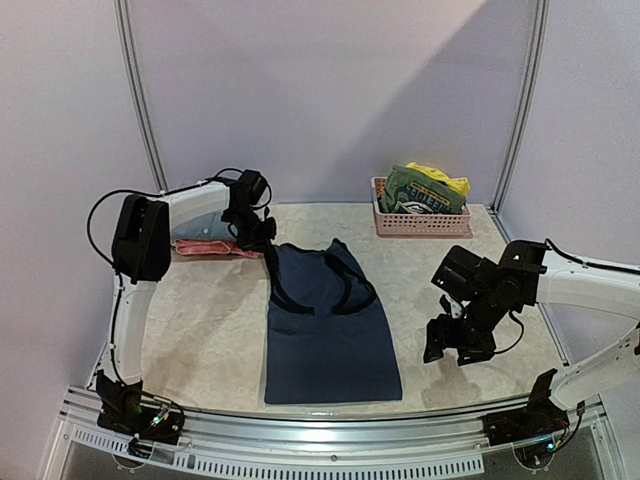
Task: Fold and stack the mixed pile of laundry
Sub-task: Fold the 2/3-rectangle-folded tank top at the center of the board.
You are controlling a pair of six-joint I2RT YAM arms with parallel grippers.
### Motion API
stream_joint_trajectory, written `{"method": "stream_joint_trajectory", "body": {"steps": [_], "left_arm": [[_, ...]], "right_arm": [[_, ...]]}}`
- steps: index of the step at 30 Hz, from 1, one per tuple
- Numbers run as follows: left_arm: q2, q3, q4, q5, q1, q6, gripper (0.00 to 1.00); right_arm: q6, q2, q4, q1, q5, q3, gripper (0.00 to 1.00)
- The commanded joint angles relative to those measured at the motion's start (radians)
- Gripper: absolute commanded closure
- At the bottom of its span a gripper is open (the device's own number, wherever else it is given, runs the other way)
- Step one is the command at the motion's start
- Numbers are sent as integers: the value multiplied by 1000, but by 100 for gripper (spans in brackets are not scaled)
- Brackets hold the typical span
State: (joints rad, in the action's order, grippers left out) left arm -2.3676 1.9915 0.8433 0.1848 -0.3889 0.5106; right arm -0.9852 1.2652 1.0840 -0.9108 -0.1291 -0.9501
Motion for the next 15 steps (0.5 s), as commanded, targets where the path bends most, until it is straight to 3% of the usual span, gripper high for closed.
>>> {"method": "stream_joint_trajectory", "body": {"steps": [1, 15], "left_arm": [[30, 101, 82, -83, -57, 53, 100], [-181, 338, 123, -93, -144, 196, 100]], "right_arm": [[17, 5, -4, -5, 14, -3, 24], [40, 21, -6, -4, 11, -6, 25]]}}
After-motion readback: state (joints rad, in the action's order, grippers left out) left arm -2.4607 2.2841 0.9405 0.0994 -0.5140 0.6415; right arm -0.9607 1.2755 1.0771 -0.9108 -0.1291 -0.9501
